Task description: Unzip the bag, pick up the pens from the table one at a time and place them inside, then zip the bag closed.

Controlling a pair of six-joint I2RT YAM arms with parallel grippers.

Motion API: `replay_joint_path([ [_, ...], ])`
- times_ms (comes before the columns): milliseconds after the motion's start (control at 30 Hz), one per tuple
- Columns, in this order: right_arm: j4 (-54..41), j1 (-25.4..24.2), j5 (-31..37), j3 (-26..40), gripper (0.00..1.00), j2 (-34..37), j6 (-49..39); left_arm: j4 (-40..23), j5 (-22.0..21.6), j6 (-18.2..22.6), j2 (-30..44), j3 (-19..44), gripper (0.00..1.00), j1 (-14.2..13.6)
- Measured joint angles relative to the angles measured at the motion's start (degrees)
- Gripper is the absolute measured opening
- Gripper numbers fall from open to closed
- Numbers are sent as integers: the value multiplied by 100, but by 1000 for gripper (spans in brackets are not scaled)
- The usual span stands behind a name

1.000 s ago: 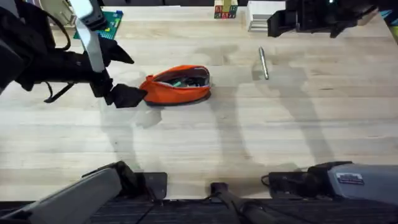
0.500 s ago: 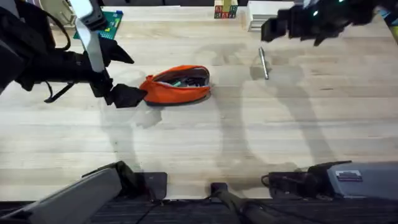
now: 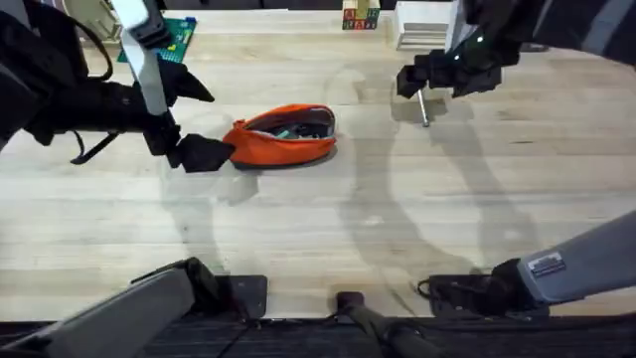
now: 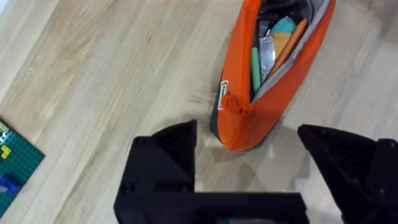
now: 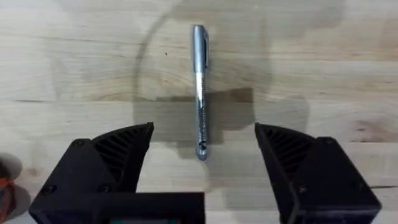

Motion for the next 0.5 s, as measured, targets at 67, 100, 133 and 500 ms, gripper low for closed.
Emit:
replay_joint_path([
  [67,27,0,0,-1,996,111,4,0,-1,0,0,0,993,0],
  [100,47,0,0,-1,996,167,4,0,-1,0,0,0,993,0],
  [133,67,0,0,-1,996,207,4,0,1,0,0,0,993,0],
  [500,279,0,-178,-39,996,622,129,0,1,0,0,0,994,0],
])
